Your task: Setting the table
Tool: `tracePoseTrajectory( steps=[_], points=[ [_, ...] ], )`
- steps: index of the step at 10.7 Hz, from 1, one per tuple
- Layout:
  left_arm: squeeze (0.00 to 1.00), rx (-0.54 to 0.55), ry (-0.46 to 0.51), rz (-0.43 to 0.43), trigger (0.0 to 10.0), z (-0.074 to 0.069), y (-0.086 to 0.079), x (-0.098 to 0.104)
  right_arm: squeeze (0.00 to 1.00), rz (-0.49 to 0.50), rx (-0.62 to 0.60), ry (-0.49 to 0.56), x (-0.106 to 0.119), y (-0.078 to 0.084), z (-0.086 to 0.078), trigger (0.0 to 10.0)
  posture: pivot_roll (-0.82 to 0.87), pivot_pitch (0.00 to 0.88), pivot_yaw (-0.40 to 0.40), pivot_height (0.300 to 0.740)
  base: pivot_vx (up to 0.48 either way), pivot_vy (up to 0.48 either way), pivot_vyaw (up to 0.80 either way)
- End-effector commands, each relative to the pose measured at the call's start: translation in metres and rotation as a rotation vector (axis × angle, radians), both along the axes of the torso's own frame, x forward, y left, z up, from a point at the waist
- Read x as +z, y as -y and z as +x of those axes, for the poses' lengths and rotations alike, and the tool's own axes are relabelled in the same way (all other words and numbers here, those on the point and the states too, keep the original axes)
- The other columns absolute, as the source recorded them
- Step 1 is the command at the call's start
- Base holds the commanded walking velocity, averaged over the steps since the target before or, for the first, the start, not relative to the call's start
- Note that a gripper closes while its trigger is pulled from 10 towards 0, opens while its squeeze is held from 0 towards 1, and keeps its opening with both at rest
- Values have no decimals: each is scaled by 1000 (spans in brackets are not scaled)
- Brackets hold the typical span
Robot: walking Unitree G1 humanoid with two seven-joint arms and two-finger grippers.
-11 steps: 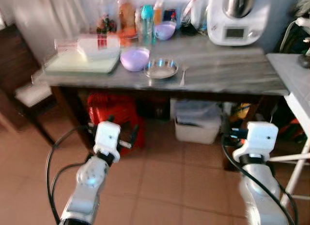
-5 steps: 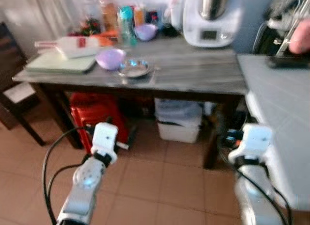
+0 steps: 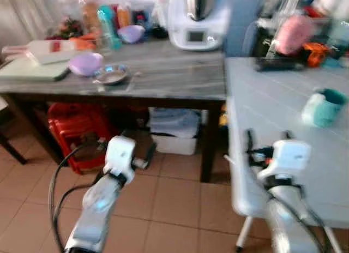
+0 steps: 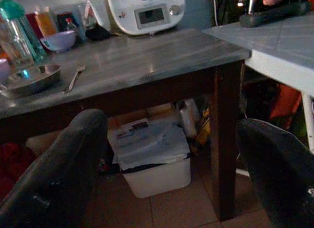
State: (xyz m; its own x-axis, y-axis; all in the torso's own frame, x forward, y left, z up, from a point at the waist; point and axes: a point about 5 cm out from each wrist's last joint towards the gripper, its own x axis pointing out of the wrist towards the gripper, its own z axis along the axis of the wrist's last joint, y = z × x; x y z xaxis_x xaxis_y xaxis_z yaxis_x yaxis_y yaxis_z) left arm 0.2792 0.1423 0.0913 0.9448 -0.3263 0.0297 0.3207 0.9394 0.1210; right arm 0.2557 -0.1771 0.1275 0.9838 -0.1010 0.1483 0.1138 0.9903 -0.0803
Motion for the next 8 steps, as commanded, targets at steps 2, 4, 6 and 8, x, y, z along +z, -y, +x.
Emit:
tracePoseTrajectory(
  steps=[2, 4, 6, 8],
  points=[
    [0, -4, 7, -9, 10000, 1, 2, 3, 157, -8, -10, 13, 3, 3, 0, 10000, 38, 8, 105, 740, 0, -480, 0],
    [0, -9, 6, -7, 10000, 1, 3, 3, 157, -11, -11, 12, 3, 4, 0, 10000, 37, 10, 104, 740, 0, -480, 0],
    [0, -16, 4, -3, 10000, 0, 3, 3, 157, -15, -11, 9, 3, 4, 0, 10000, 38, 11, 103, 740, 0, -480, 0],
    [0, -19, 0, 2, 10000, 0, 2, 3, 153, -15, -11, 6, 3, 4, 0, 10000, 40, 12, 103, 740, 0, -480, 0]
  ],
)
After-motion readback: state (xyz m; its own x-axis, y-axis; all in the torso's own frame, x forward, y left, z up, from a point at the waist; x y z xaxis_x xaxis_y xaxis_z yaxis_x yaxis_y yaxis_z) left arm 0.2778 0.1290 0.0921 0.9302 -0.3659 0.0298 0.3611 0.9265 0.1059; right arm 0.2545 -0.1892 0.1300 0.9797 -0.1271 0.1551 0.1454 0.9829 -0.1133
